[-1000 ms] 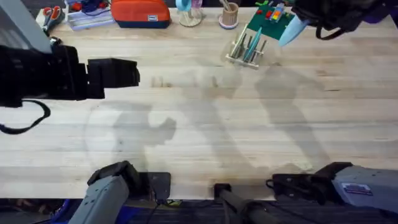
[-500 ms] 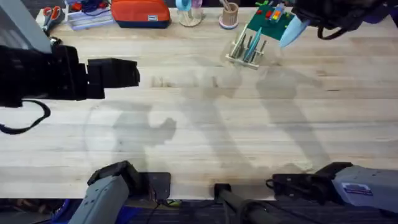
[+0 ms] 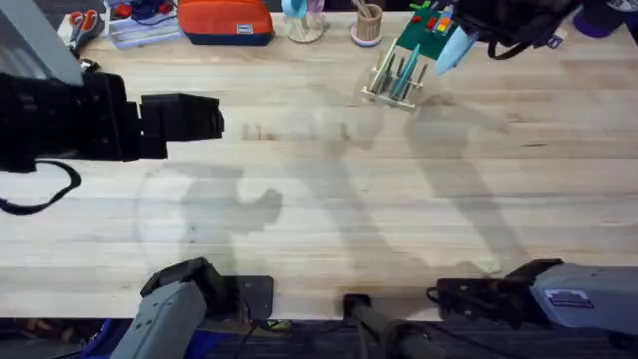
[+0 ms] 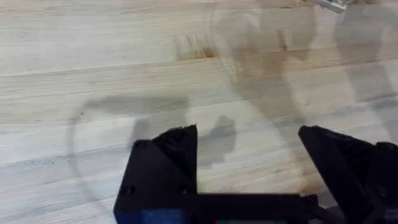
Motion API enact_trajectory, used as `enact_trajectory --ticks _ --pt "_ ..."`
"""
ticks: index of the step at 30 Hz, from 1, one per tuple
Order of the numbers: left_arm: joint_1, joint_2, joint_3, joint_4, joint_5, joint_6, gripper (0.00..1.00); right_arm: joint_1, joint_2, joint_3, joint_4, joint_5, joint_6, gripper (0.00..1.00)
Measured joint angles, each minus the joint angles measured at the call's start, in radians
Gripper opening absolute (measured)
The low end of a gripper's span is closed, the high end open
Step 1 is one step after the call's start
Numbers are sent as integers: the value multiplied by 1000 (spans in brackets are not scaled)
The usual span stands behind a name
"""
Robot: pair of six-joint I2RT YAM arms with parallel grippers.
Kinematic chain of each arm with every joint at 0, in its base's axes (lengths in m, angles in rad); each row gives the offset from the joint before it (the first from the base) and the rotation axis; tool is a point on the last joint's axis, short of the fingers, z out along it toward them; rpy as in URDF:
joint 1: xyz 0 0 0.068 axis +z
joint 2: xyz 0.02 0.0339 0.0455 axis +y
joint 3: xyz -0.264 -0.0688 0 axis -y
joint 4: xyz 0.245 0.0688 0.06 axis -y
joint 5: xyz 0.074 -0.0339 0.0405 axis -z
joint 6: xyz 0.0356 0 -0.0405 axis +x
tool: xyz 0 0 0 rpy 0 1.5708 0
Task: Pick up the plates from the table one by one and place each into a slot on the dish rack.
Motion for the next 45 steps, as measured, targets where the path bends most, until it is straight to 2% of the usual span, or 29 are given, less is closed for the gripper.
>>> enact_trajectory --ticks 21,32,45 --pt "0 0 0 0 0 0 994 -21 139 0 53 -18 -19 31" --pt "0 0 0 0 0 0 994 -69 151 0 95 -25 -26 31" --pt "0 0 0 0 0 0 994 -72 228 2 136 -63 -31 31"
